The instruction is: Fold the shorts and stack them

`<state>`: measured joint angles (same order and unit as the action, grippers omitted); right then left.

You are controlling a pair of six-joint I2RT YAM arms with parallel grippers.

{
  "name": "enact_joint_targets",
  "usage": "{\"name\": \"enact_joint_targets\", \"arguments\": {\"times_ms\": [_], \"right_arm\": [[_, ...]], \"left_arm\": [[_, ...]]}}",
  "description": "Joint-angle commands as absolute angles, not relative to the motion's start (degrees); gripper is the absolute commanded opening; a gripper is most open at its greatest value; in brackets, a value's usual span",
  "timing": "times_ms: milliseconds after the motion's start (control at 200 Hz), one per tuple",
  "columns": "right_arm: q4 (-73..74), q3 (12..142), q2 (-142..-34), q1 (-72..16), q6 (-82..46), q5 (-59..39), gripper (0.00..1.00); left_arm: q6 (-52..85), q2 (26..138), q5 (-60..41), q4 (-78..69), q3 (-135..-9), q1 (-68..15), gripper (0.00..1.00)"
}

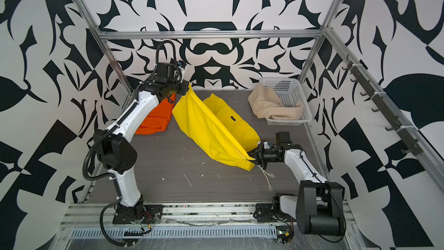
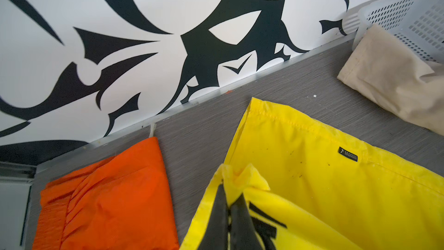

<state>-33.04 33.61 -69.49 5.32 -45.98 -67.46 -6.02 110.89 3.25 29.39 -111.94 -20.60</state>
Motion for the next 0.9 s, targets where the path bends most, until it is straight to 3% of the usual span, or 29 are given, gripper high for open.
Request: {"name": "enact_joint_targets", "arguments": {"times_ms": [0, 125, 245, 330, 435, 520, 605, 745, 895], "right_arm": [[-31.00, 31.49, -70.04, 7.14, -48.15, -67.38, 0.00], [-26.50, 30.56, -70.23, 9.79, -51.97, -66.54, 0.07], [-20.14, 29.06, -69.68, 12.83, -57.04, -64.45, 0.22], [-13.67, 28.37, -68.47, 14.06, -61.63, -60.44, 0.33], [-12.45, 29.50, -66.02, 14.90, -63.09, -54.62, 0.44], [-15.11, 30.85, -63.79, 15.77, -61.91, -51.25, 0.56], [-20.45, 33.50, -61.97, 16.83, -57.94, -47.97, 0.65], [-31.87, 39.77, -58.93, 16.88, -50.44, -39.60, 0.69], [-38.96, 44.85, -54.98, 16.74, -46.21, -31.50, 0.70]], "left_arm": [[-6.25, 115.99, 8.22, 21.76, -117.72, -19.44, 0.00], [-6.31, 124.57, 8.00, 22.98, -125.59, -21.31, 0.00], [-6.47, 135.60, 8.06, 25.04, -136.82, -23.00, 0.01], [-6.25, 143.97, 7.87, 27.11, -146.55, -23.82, 0.17], [-5.16, 149.39, 8.13, 28.54, -152.31, -24.48, 0.48], [-3.97, 145.96, 8.49, 27.27, -147.30, -24.38, 0.60], [-4.12, 138.69, 9.27, 23.28, -135.89, -24.42, 0.64], [-3.07, 128.78, 6.70, 24.45, -122.98, -24.43, 0.67], [2.75, 122.45, -3.46, 25.33, -110.93, -24.45, 0.65]]}}
